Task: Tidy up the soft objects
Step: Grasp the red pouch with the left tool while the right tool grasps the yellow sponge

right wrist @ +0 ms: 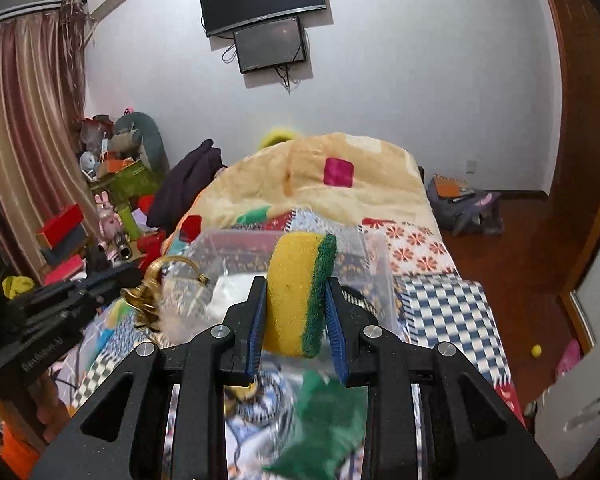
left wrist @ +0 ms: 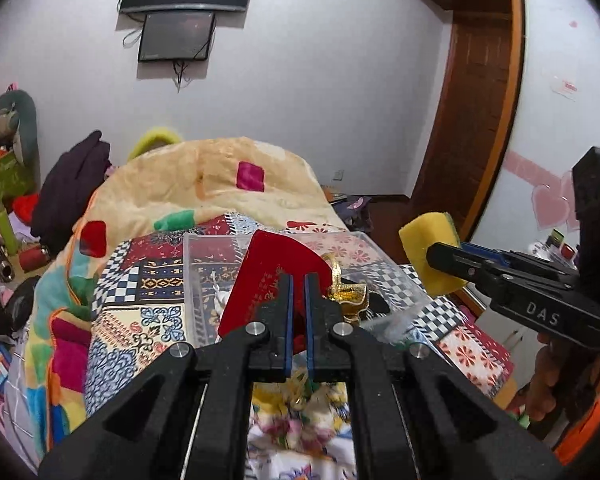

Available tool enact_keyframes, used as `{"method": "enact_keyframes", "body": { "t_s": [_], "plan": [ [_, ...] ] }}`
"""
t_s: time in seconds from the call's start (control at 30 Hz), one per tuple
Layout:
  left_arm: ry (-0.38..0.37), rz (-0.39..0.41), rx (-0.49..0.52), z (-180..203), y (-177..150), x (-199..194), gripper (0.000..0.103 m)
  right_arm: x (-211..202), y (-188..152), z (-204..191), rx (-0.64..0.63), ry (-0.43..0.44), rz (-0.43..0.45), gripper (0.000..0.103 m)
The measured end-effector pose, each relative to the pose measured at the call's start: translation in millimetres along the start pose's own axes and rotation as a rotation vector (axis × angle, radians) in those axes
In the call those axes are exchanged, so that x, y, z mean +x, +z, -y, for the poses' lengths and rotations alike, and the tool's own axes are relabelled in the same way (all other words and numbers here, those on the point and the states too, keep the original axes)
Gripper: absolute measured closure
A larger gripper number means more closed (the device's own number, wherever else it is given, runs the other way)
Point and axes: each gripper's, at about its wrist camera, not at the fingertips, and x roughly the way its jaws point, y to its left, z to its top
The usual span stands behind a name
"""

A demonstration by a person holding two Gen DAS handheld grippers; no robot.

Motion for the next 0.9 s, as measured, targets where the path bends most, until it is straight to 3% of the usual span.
{"method": "enact_keyframes", "body": {
  "t_s": [0.4, 0.67, 0.77, 0.83, 0.9],
  "plan": [
    [0.036, -0.135, -0.040, -10, 0, 77, 0.099, 62, -14, 10, -0.012, -0.056, -0.148, 0.077],
    [0.021, -0.209, -0.014, -4, -10, 101, 0.099, 74, -17, 16, -0.025, -0.066, -0.203, 0.076],
    [0.003, -0.224, -0.023, -2, -10, 102, 0.099, 76, -17, 14, -0.025, -0.056, -0.222, 0.072],
    [-0.002, -0.224, -0.023, -1, -10, 100, 0.096, 74, -16, 17, -0.025, -0.063, -0.215, 0.058],
    [-0.005, -0.218, -0.021, 1, -9, 96, 0.091, 70, -16, 17, -0.026, -0.072, -0.196, 0.051]
  ]
}}
